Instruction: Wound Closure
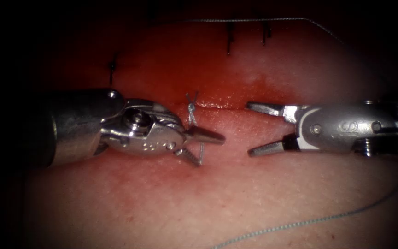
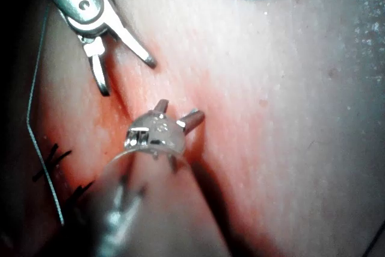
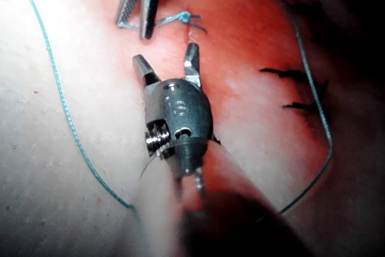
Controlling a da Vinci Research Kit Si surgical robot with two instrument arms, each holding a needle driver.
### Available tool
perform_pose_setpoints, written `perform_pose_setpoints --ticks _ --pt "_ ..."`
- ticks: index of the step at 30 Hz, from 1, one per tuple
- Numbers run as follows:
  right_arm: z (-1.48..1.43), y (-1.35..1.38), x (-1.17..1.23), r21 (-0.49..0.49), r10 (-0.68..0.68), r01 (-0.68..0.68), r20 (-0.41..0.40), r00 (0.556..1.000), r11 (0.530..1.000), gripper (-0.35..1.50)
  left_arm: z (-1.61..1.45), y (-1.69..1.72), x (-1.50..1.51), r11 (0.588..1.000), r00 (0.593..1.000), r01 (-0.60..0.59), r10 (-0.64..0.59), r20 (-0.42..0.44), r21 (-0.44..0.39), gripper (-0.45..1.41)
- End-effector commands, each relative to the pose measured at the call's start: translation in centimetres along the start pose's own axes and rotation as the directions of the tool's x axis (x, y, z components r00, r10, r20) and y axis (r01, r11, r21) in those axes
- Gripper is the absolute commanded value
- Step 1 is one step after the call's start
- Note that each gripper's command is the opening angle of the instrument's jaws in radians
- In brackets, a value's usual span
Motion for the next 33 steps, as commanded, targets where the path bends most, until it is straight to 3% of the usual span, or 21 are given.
perform_pose_setpoints --ticks 1,7,11,17,25,33 --pt "0.10 0.00 0.00 0.000 -0.001 0.001 -0.004 1.000 1.000 1.08 0.03 -0.04 -0.04 1.000 1.000 0.017 -0.017 0.007 -0.005 -0.45" --pt "0.11 0.01 0.00 -0.001 0.012 -0.012 -0.014 1.000 1.000 0.89 -0.07 0.09 -0.06 1.000 0.999 0.028 -0.028 0.024 -0.010 -0.45" --pt "0.19 0.00 0.01 0.021 0.018 -0.018 -0.033 0.999 1.000 0.88 -0.17 0.18 -0.08 0.999 0.998 0.040 -0.041 0.046 0.013 -0.45" --pt "0.47 -0.05 0.11 0.020 0.020 -0.020 -0.037 0.999 1.000 1.16 -0.27 0.22 -0.13 0.997 0.997 0.058 -0.060 0.040 0.041 -0.45" --pt "0.92 -0.19 0.14 0.022 -0.035 0.035 -0.025 0.999 0.999 1.18 -0.44 0.11 -0.19 0.994 0.996 0.076 -0.079 0.038 0.077 -0.45" --pt "1.05 -0.16 0.16 -0.027 -0.141 0.141 0.010 0.990 0.990 1.15 -0.54 0.08 -0.19 0.991 0.994 0.106 -0.108 0.025 0.084 -0.45"
